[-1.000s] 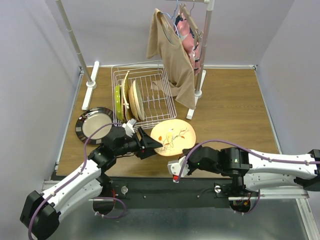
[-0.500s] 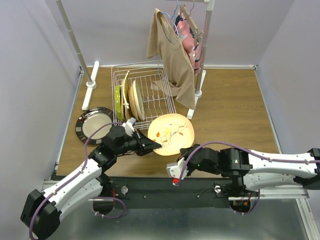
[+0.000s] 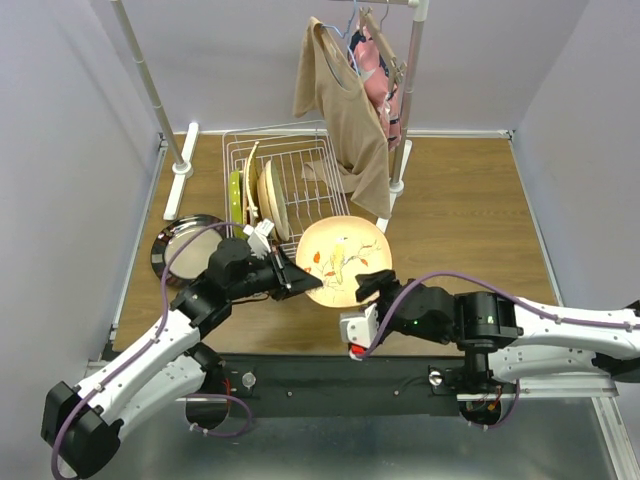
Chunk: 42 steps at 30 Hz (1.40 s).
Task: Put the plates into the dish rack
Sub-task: Pass the plate from the right arm to the left, then insert the plate into the dish rack
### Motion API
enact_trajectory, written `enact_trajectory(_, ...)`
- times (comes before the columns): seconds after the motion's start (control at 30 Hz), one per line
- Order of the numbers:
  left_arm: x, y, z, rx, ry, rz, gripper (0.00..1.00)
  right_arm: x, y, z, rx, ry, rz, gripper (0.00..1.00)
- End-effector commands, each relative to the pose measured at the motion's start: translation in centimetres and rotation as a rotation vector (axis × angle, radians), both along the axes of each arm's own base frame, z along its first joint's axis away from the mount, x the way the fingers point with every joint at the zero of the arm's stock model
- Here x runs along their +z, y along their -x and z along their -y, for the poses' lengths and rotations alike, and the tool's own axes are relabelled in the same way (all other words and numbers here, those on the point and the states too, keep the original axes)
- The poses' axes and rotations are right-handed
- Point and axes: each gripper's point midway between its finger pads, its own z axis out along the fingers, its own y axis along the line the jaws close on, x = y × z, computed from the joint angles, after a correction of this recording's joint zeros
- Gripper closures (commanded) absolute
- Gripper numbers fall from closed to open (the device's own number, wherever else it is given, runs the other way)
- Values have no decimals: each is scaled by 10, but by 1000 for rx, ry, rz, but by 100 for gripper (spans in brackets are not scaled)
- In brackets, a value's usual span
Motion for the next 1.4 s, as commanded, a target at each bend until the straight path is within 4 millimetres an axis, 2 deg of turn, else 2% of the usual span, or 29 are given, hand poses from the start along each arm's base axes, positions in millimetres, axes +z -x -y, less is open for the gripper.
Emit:
enact_trajectory(0.0,46,-21,-7,37,-58,269,100,54,-6,-9,-29,-206,-21,13)
enact_trajectory(0.03,58,-24,-9,44,-74,322,100,58,-8,-8,-41,-223,-30,10)
enact_trajectory(0.1,57,-32,-17,87,-141,332,100,64,-15,-4,-65,-247,-41,8)
enact_trajectory(0.13,70,-36,-20,98,-159,379,100,67,-17,-1,-78,-263,-52,8)
enact_trajectory(0.2,73,-44,-27,144,-208,394,100,71,-25,5,-113,-288,-66,7)
enact_trajectory(0.23,85,-47,-29,159,-208,421,100,73,-27,8,-128,-307,-81,7)
enact_trajectory(0.3,90,-54,-35,189,-251,452,100,78,-37,18,-172,-341,-93,7)
enact_trajectory(0.33,100,-56,-37,199,-254,472,100,79,-39,21,-190,-358,-105,6)
enact_trajectory(0.4,98,-63,-40,207,-313,483,100,84,-49,32,-239,-393,-115,6)
enact_trajectory(0.43,108,-65,-41,216,-321,504,100,84,-52,36,-263,-414,-135,6)
enact_trajectory(0.5,101,-74,-48,234,-401,501,100,85,-60,49,-317,-454,-152,5)
enact_trajectory(0.53,110,-77,-51,249,-414,516,100,85,-63,54,-345,-481,-173,4)
enact_trajectory(0.57,104,-83,-58,277,-470,500,100,80,-69,61,-381,-491,-182,3)
enact_trajectory(0.63,111,-88,-64,298,-518,521,100,78,-72,71,-432,-543,-212,2)
enact_trajectory(0.7,106,-95,-72,322,-586,507,100,72,-82,83,-509,-580,-222,0)
enact_trajectory(0.73,115,-98,-74,335,-594,522,100,71,-83,87,-542,-616,-245,0)
enact_trajectory(0.8,114,-106,-80,364,-645,514,100,70,-94,100,-640,-672,-248,0)
enact_trajectory(0.83,124,-109,-82,382,-648,527,100,66,-99,105,-702,-724,-281,0)
enact_trajectory(0.87,120,-114,-82,382,-681,516,100,72,-107,119,-783,-789,-256,0)
enact_trajectory(0.93,133,-122,-85,417,-697,530,100,72,-110,124,-833,-837,-281,0)
enact_trajectory(0.97,130,-128,-84,414,-726,523,100,71,-114,132,-890,-869,-276,0)
enact_trajectory(1.0,130,-133,-87,432,-752,518,100,71,-117,136,-927,-898,-282,0)
enact_trajectory(1.03,142,-137,-87,450,-751,533,100,69,-118,139,-950,-908,-285,0)
enact_trajectory(1.07,134,-143,-85,438,-788,512,100,64,-121,142,-988,-919,-289,0)
enact_trajectory(1.1,136,-147,-87,447,-813,519,100,60,-122,147,-1029,-940,-289,0)
enact_trajectory(1.13,145,-150,-87,460,-811,530,100,57,-123,149,-1049,-947,-294,0)
enact_trajectory(1.17,139,-156,-86,452,-841,519,100,51,-124,150,-1074,-957,-308,0)
enact_trajectory(1.23,145,-161,-89,471,-871,531,100,45,-127,156,-1141,-987,-305,0)
enact_trajectory(1.37,138,-172,-90,470,-933,523,100,37,-141,160,-1244,-993,-296,0)
